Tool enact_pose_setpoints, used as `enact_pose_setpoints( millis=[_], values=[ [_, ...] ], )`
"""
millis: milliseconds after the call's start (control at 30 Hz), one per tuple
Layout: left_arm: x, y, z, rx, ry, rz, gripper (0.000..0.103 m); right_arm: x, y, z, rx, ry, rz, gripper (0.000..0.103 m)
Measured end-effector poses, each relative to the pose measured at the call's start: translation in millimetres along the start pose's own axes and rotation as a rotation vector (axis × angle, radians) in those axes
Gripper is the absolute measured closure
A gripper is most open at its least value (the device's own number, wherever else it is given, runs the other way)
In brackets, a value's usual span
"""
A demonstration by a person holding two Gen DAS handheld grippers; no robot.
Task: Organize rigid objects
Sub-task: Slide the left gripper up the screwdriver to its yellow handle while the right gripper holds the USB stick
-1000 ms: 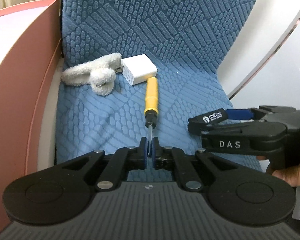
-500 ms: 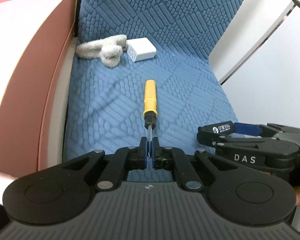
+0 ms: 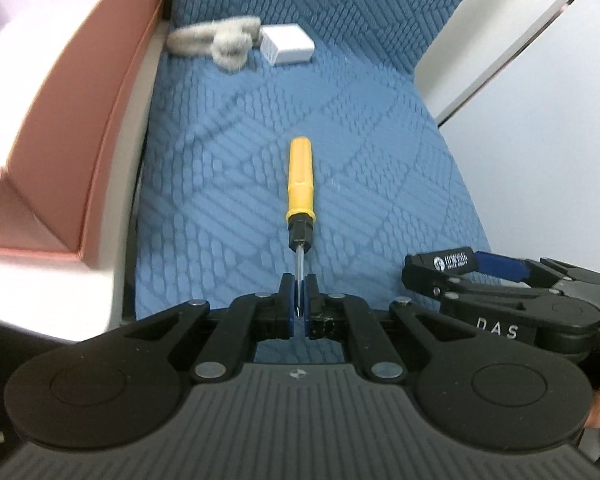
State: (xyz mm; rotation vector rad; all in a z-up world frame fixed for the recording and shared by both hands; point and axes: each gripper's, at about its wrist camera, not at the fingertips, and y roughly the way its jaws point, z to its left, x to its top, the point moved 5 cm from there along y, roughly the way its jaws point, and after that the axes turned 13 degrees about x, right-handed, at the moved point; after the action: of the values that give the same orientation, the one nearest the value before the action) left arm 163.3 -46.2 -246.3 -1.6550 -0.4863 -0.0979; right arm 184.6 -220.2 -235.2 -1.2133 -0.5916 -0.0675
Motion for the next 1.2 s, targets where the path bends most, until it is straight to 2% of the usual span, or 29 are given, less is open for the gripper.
enact_pose_setpoints(
  millis=[300, 400, 567, 700, 833, 967, 1100, 1200],
  values=[
    [-9, 25, 1, -0.002, -0.02, 0.112, 0.097, -2, 10, -10, 0.009, 0.045, 0.012, 0.018],
    [-8, 25, 0, 0.023, -0.013, 0.099, 0.097, -2, 12, -13, 0.012, 0.053, 0.011, 0.018],
    [-3, 28, -2, 0.021, -0.02, 0.09, 0.096, -1, 14, -16, 0.019, 0.063, 0.006, 0.018],
    [4, 31, -5, 0.033, -0.02, 0.058, 0.093, 1, 16, -19, 0.025, 0.076, -0.002, 0.018],
    [12, 31, -9, 0.041, -0.018, 0.019, 0.086, 2, 18, -23, 0.024, 0.079, -0.005, 0.018],
    [19, 34, -14, 0.047, 0.006, -0.012, 0.085, 2, 20, -28, 0.023, 0.084, -0.001, 0.018],
    [25, 39, -15, 0.084, 0.02, -0.046, 0.085, 0, 21, -31, 0.022, 0.085, 0.002, 0.018],
    [28, 44, -16, 0.073, 0.02, -0.057, 0.085, 0, 22, -34, 0.021, 0.086, 0.004, 0.018]
  ],
)
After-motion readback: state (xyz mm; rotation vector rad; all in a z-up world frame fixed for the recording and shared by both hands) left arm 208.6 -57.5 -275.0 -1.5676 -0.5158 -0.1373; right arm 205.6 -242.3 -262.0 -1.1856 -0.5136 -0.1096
